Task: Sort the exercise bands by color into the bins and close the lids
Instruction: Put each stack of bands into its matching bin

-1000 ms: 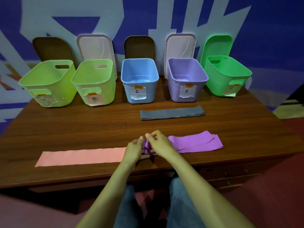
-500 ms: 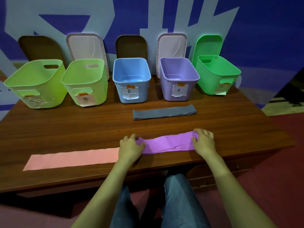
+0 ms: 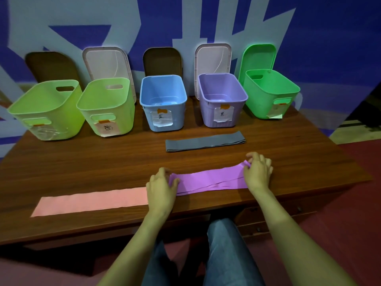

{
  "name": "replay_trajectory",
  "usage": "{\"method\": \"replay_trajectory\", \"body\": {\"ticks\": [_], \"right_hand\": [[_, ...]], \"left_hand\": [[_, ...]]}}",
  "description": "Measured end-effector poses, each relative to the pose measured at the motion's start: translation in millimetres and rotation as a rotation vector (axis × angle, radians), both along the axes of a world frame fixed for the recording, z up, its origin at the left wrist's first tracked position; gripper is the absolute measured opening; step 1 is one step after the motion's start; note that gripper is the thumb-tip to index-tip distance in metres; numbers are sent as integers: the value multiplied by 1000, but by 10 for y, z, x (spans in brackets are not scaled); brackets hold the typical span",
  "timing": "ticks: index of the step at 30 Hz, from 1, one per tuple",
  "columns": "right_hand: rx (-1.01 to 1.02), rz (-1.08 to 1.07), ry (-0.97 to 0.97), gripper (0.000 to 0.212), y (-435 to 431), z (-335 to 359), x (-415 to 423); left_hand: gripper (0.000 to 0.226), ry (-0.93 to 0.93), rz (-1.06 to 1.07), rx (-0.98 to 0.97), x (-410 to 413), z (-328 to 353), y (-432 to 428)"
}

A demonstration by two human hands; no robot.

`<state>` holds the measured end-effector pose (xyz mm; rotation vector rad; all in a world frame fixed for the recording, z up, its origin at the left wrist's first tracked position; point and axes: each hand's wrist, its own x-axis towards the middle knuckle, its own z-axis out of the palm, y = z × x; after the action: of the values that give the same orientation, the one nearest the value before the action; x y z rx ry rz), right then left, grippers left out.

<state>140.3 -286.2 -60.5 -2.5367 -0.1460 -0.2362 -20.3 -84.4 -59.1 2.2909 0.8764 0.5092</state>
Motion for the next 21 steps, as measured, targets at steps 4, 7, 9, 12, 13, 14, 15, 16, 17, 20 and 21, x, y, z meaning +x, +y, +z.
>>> {"method": "replay_trajectory", "body": {"ticks": [4,7,9,12,13,14,15,16,17,20,21], "right_hand": [[203,77,-72,28,-52,171,-64],[311,54,-107,25,-129,286,-92],[342,24,-79,23,-202,289,-113],[298,-16,1,23,-295,165,-135],[265,-24,34,23,-318,109,-138],[226,-29,74,24,-339,51,-139],[186,-34,117,25,-360,-1,-143],[155,-43,152,27,-378,-46,-145],[135,-60,172,29,-393,-80,-153],[107,-127,155,36,-406,-110,-189],[91,-140,146,37,-404,-104,-194]], "left_hand": [[11,-165,-20,-156,1,88,5],[11,-203,19,-426,64,211,13],[15,-146,19,-454,132,240,42],[18,24,-7,-390,238,187,110],[18,72,-9,-367,262,156,133],[20,117,-11,-343,278,126,152],[23,159,-17,-316,285,99,162],[30,197,-22,-282,291,75,167],[38,230,-25,-256,291,56,168],[50,261,-2,-248,297,33,170],[48,262,1,-241,300,28,178]]}}
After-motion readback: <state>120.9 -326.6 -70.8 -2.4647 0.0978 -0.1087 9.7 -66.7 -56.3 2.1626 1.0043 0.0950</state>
